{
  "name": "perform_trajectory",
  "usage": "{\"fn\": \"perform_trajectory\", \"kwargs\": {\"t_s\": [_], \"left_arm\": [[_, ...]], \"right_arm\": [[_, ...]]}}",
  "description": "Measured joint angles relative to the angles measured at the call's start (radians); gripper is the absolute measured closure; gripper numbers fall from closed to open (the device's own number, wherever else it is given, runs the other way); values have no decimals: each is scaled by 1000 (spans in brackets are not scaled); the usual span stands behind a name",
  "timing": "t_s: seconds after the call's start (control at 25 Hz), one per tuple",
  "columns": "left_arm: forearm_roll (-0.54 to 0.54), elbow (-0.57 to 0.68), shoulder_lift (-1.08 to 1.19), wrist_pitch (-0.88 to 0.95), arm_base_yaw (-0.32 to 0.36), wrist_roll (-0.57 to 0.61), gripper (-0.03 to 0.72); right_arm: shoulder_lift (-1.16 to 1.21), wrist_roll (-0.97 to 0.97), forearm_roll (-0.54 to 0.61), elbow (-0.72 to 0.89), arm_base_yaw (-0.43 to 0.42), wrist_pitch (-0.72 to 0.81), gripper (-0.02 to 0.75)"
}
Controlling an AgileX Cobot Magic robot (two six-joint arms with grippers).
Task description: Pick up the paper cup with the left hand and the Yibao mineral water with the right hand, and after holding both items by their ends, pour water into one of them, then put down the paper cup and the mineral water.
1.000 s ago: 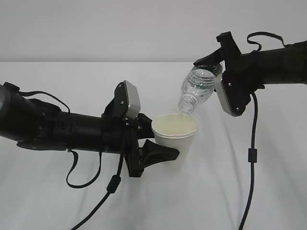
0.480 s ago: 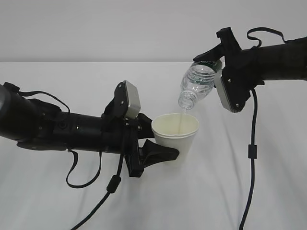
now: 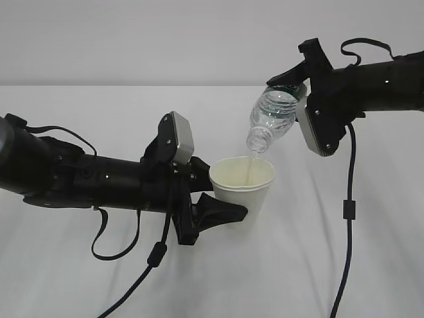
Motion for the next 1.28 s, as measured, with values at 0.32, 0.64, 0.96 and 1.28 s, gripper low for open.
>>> {"fn": "perform_trajectory", "kwargs": {"t_s": [0.32, 0.64, 0.96, 1.28], "left_arm": [[0, 0, 0, 0, 0, 0, 270], [0, 0, 0, 0, 0, 0, 270], [0, 0, 0, 0, 0, 0, 270], [0, 0, 0, 0, 0, 0, 271]], "right_arm": [[0, 0, 0, 0, 0, 0, 281], [0, 0, -1, 0, 0, 0, 281], [0, 0, -2, 0, 0, 0, 281], [0, 0, -2, 0, 0, 0, 281]]}}
